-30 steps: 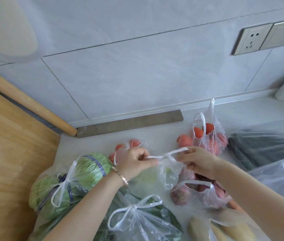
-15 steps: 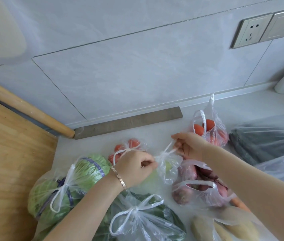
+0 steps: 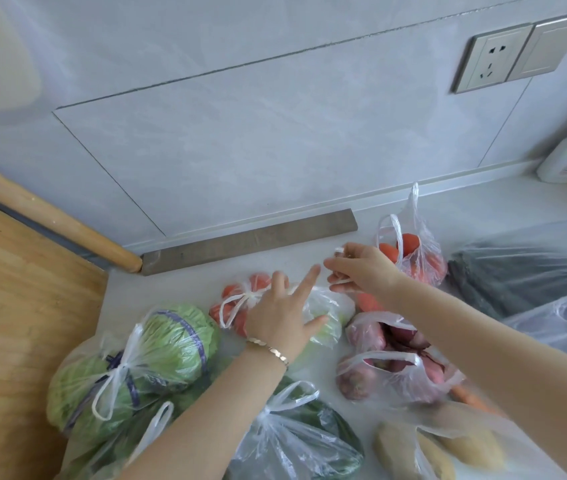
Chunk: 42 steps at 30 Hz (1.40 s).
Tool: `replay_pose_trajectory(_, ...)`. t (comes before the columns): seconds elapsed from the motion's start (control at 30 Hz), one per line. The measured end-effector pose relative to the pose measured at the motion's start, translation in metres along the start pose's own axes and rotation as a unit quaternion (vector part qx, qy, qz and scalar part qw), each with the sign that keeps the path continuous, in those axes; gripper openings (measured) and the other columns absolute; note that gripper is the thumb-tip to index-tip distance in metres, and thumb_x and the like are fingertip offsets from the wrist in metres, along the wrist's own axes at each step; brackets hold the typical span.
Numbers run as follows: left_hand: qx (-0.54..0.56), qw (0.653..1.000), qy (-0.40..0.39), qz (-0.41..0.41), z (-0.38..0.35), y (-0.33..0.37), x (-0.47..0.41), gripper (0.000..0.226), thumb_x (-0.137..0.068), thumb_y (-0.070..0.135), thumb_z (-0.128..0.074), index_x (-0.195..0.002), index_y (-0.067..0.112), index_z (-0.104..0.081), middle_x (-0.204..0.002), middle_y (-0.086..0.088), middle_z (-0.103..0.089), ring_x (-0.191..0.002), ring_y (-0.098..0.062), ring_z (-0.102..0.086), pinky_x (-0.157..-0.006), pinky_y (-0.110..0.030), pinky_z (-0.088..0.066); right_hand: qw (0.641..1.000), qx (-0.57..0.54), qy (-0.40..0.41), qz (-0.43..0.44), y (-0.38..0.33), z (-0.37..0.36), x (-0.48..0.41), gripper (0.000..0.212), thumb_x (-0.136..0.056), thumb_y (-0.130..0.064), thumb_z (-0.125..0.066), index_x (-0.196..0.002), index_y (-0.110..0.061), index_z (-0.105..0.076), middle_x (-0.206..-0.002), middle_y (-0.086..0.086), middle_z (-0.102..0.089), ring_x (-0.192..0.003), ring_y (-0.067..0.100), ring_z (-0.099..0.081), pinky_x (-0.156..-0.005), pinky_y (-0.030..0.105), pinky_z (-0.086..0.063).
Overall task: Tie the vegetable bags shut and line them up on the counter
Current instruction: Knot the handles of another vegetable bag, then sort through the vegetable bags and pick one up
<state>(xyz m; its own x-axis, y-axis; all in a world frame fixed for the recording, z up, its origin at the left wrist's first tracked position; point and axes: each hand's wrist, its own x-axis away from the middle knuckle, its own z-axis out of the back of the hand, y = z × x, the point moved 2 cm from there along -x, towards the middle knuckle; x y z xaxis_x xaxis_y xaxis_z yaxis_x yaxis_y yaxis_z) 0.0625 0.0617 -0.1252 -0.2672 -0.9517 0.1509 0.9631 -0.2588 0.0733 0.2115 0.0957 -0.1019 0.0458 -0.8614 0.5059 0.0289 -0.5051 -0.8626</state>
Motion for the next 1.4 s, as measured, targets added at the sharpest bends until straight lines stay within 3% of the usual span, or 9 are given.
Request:
replay_pose_trajectory(0.17,-0.052,0.997,-0.050,0.036,-0.009,-0.012,-0.024,0.034,-0.093,0.014,-0.043,-0.125,0.024,-0.048,-0.127,-0.007,-0.044,-0.106,-0.026,-0.057,-0.080,-0.036,-0.047,0.992,0.121,-0.004,0.028,0.006,0.030,0.019,0.010,-0.088,-0.007,-0.057,-0.096,-0.012,-0.058,-0.088,0.009,-0.064,-0.072,0.016,-0.060,-0.071,0.025,-0.053)
replay_pose_trajectory(0.33,-0.082,0.977,-0.141,0.135,0.002,-0.034,-0.033,0.053,-0.089,0.009,-0.042,-0.137,0.030,-0.038,-0.133,-0.001,-0.050,-0.122,-0.024,-0.051,-0.097,-0.035,-0.044,0.989,0.134,0.048,0.028,0.010,0.068,0.034,0.015,-0.088,-0.003,-0.055,-0.100,-0.002,-0.064,-0.084,0.012,-0.066,-0.070,0.022,-0.059,-0.068,0.026,-0.052)
replay_pose_trajectory(0.6,-0.039,0.999,-0.031,0.004,0.042,0.057,-0.021,0.037,-0.088,0.021,-0.044,-0.125,0.020,-0.046,-0.133,-0.003,-0.044,-0.123,-0.030,-0.042,-0.110,-0.044,-0.019,0.979,0.170,0.102,0.037,0.008,0.100,0.048,0.012,-0.087,0.000,-0.054,-0.087,-0.008,-0.063,-0.072,0.005,-0.065,-0.060,0.014,-0.059,-0.054,0.014,-0.051)
replay_pose_trajectory(0.73,-0.166,0.972,-0.164,-0.010,0.072,0.096,-0.026,0.036,-0.095,0.032,-0.038,-0.124,0.015,-0.050,-0.121,-0.005,-0.059,-0.115,-0.028,-0.054,-0.093,-0.041,-0.041,0.966,0.226,0.114,0.054,-0.013,0.111,0.048,0.019,-0.087,-0.005,-0.056,-0.074,-0.019,-0.059,-0.070,0.000,-0.064,-0.065,0.014,-0.060,-0.074,0.027,-0.053)
replay_pose_trajectory(0.83,-0.185,0.975,-0.097,-0.080,0.106,0.125,-0.036,0.038,-0.096,0.030,-0.038,-0.128,0.012,-0.046,-0.118,-0.005,-0.060,-0.110,-0.026,-0.057,-0.075,-0.031,-0.042,0.958,0.242,0.145,0.054,-0.025,0.124,0.048,0.025,-0.085,-0.003,-0.055,-0.069,-0.022,-0.057,-0.071,0.000,-0.063,-0.068,0.017,-0.060,-0.080,0.034,-0.052)
replay_pose_trajectory(0.93,-0.096,0.989,0.000,-0.114,0.121,0.137,-0.059,0.032,-0.096,0.032,-0.036,-0.116,0.015,-0.054,-0.116,-0.005,-0.062,-0.108,-0.026,-0.058,-0.072,-0.029,-0.036,0.944,0.274,0.173,0.061,-0.030,0.136,0.051,0.028,-0.084,-0.005,-0.054,-0.067,-0.026,-0.056,-0.079,0.004,-0.063,-0.071,0.021,-0.058,-0.071,0.030,-0.051)
replay_pose_trajectory(1.1,0.167,0.982,-0.087,-0.025,0.086,0.132,-0.094,0.030,-0.087,0.037,-0.050,-0.106,0.013,-0.055,-0.103,-0.007,-0.064,-0.097,-0.029,-0.060,-0.078,-0.031,-0.046,0.930,0.316,0.184,0.048,-0.024,0.150,0.047,0.024,-0.084,-0.008,-0.053,-0.069,-0.028,-0.054,-0.085,0.004,-0.064,-0.080,0.023,-0.062,-0.068,0.026,-0.049)
replay_pose_trajectory(1.23,0.271,0.953,-0.120,0.067,0.056,0.132,-0.111,0.034,-0.081,0.043,-0.054,-0.059,0.017,-0.049,-0.062,-0.001,-0.055,-0.072,-0.025,-0.058,-0.058,-0.024,-0.037,0.924,0.345,0.164,0.035,-0.017,0.159,0.027,0.018,-0.083,-0.009,-0.052,-0.075,-0.025,-0.056,-0.089,0.001,-0.063,-0.080,0.020,-0.060,-0.065,0.024,-0.047)
replay_pose_trajectory(1.4,0.271,0.941,-0.101,0.174,0.034,0.136,-0.132,0.028,-0.084,0.039,-0.048,-0.083,0.011,-0.054,-0.091,-0.006,-0.063,-0.082,-0.026,-0.059,-0.073,-0.031,-0.043,0.914,0.380,0.138,0.028,-0.021,0.172,-0.017,0.018,-0.085,-0.024,-0.054,-0.100,-0.015,-0.060,-0.088,-0.002,-0.058,-0.067,0.011,-0.052,-0.058,0.022,-0.045)
